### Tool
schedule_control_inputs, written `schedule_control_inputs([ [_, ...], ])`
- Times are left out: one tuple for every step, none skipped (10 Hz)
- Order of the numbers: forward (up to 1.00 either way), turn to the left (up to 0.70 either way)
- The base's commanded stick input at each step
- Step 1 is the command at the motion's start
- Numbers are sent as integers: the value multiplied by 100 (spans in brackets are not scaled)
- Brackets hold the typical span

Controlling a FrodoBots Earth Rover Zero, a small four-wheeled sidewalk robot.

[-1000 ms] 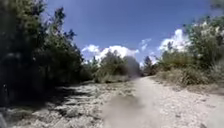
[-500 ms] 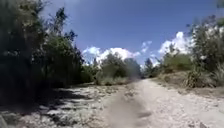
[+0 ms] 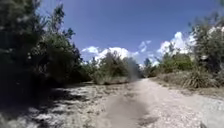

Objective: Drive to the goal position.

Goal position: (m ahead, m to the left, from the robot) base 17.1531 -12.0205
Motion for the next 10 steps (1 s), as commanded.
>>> schedule_control_inputs([
  [44, 2],
  [44, 2],
  [44, 2],
  [44, 2],
  [44, 2],
  [44, 2],
  [44, 2],
  [44, 2],
  [44, 2],
  [44, 2],
])
